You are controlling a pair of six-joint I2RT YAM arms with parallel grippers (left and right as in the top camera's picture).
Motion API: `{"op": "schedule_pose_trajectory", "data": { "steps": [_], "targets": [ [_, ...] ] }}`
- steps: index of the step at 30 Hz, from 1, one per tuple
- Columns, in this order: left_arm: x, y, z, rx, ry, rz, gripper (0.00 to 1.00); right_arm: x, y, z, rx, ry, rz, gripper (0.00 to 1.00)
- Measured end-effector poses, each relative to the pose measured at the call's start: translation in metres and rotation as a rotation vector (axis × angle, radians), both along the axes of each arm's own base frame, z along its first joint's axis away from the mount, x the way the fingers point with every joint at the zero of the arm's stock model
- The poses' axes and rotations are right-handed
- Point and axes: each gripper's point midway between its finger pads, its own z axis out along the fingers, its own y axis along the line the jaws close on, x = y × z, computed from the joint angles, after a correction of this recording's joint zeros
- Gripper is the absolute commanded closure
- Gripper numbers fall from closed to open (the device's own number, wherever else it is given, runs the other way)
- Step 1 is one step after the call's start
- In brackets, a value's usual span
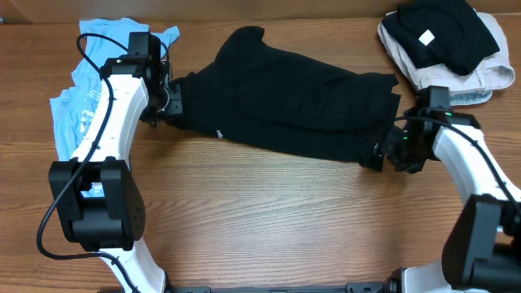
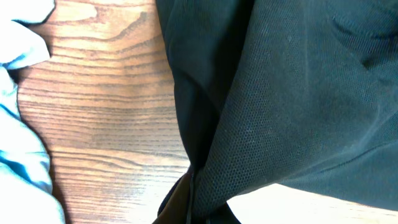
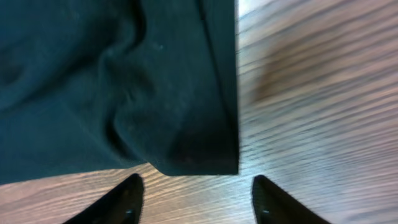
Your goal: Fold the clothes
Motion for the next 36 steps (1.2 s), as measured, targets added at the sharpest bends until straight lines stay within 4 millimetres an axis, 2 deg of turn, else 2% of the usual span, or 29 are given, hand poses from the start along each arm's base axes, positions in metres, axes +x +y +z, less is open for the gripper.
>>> {"op": "schedule_pose_trajectory", "data": {
  "steps": [4, 9, 17, 21, 29, 32, 36],
  "targets": [
    [-0.002, 0.001, 0.0, 0.004, 0.009, -0.002, 0.96, -0.005, 0.011, -0.019, 0.005, 0.062, 0.03, 0.48],
    [-0.003, 0.001, -0.001, 0.006, 0.013, -0.002, 0.96, -0.009, 0.008, -0.036, -0.011, 0.119, 0.012, 0.54],
    [-0.003, 0.001, -0.001, 0.007, 0.012, -0.002, 0.96, -0.005, 0.004, -0.037, -0.034, 0.108, -0.012, 0.68],
    [-0.003, 0.002, -0.001, 0.014, 0.013, 0.0, 0.96, -0.004, 0.0, -0.041, -0.06, 0.096, -0.013, 0.86],
    [-0.011, 0.015, -0.002, 0.085, 0.047, 0.011, 0.96, -0.016, -0.004, -0.047, -0.08, 0.136, -0.021, 0.92],
    [-0.017, 0.02, -0.003, 0.113, 0.072, 0.015, 0.96, -0.026, -0.003, -0.046, -0.079, 0.178, -0.018, 0.96],
    [-0.021, 0.023, -0.003, 0.134, 0.089, 0.017, 0.95, -0.036, -0.002, -0.046, -0.075, 0.219, -0.018, 0.96]
  ]
}}
